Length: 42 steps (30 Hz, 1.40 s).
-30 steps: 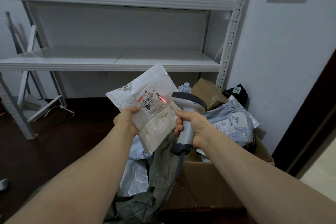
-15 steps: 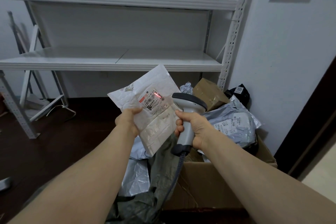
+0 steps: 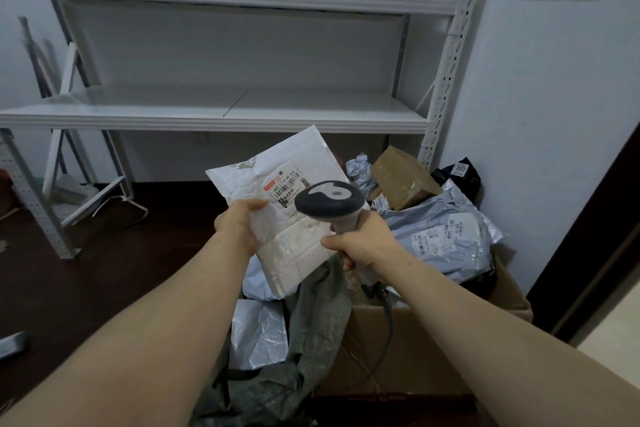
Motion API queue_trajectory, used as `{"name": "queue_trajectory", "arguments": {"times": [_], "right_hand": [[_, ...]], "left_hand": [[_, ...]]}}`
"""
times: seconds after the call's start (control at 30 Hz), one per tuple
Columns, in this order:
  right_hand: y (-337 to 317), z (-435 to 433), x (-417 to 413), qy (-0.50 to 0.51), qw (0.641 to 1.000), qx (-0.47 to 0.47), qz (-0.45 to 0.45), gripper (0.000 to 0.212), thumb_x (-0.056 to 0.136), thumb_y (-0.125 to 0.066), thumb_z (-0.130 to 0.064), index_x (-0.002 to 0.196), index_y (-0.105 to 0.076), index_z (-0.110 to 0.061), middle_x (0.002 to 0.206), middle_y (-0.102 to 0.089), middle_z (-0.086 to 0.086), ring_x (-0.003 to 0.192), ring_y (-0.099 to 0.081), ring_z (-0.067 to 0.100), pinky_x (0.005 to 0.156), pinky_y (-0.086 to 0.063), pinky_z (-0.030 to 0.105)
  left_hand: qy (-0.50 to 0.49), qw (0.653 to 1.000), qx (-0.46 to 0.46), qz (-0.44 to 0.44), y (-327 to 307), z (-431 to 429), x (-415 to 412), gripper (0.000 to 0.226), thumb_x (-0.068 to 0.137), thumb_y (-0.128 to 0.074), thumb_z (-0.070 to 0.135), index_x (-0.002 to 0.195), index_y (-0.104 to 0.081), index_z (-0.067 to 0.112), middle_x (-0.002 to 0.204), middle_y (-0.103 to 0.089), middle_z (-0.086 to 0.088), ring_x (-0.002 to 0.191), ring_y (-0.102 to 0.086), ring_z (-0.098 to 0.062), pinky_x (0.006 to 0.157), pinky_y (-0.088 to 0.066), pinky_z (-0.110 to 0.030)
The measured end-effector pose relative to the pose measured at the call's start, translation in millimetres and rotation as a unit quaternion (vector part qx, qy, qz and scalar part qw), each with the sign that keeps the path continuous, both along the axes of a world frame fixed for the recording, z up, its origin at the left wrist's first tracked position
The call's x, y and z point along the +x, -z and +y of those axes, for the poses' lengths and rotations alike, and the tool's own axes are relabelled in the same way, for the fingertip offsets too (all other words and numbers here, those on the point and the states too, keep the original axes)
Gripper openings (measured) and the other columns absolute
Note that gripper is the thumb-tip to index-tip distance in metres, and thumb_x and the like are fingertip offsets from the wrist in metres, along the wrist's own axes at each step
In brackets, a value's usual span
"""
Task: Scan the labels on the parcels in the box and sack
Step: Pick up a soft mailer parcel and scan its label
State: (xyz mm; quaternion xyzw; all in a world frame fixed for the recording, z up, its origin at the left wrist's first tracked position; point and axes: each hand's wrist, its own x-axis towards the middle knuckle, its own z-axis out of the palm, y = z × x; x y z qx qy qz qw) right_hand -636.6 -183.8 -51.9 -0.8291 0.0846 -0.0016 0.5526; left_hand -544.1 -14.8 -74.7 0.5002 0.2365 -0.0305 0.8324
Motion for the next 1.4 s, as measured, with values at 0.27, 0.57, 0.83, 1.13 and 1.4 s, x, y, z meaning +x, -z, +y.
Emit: {"name": "queue_trajectory", "arguments": {"times": [0.27,0.57,0.83,1.13,1.4], "right_hand": [[-0.5,2.2,3.4,-0.029,0.986,-0.157,-0.055,0.029,0.079,-0.071,-0.016,0.103,-0.053,-0.016,0.099,-0.060,0.004,0.095,-0.058,0.020,0.083,-0.051,0.031],[0.5,2.3,5.7,-0.041,0.983,-0.170,-0.061,0.028,0.079,-0.071,-0.015,0.103,-0.057,-0.012,0.099,-0.061,0.007,0.096,-0.059,0.021,0.085,-0.052,0.034],[3.6,5.4,9.7,-0.030,0.989,-0.139,-0.051,0.026,0.076,-0.073,-0.014,0.096,-0.055,-0.014,0.089,-0.062,0.005,0.082,-0.061,0.022,0.072,-0.052,0.035],[47.8,15.7,36.0,0.033,0.997,0.020,0.068,0.026,0.081,-0.068,-0.001,0.067,-0.048,-0.007,0.056,-0.045,0.011,0.040,-0.040,0.019,0.046,-0.042,0.029],[91.4,11.1,67.1,0.057,0.987,0.060,0.139,0.029,0.081,-0.069,0.000,0.062,-0.049,-0.006,0.054,-0.047,0.011,0.041,-0.040,0.019,0.046,-0.040,0.029]], "left_hand": [[0.015,1.000,0.013,0.010,1.6,6.6,-3.7,0.021,0.072,-0.069,-0.006,0.085,-0.057,0.005,0.090,-0.066,-0.013,0.075,-0.065,-0.028,0.065,-0.054,-0.041],[0.016,1.000,0.005,0.015,-0.5,9.7,-4.1,0.018,0.073,-0.067,-0.008,0.081,-0.057,0.005,0.086,-0.067,-0.012,0.071,-0.065,-0.026,0.060,-0.054,-0.037],[-0.121,0.991,0.060,-0.011,4.3,16.9,-1.5,0.021,0.074,-0.069,-0.004,0.088,-0.057,0.008,0.093,-0.062,-0.008,0.084,-0.062,-0.027,0.079,-0.055,-0.041],[-0.136,0.937,0.322,0.024,64.1,63.1,22.7,0.027,0.083,-0.054,0.002,0.106,-0.067,0.007,0.105,-0.066,-0.014,0.092,-0.062,-0.033,0.077,-0.051,-0.035],[0.173,0.843,0.499,0.104,140.6,-1.0,43.7,0.046,0.098,-0.046,0.021,0.140,-0.037,0.005,0.135,-0.049,-0.020,0.121,-0.050,-0.038,0.101,-0.043,-0.045]]}}
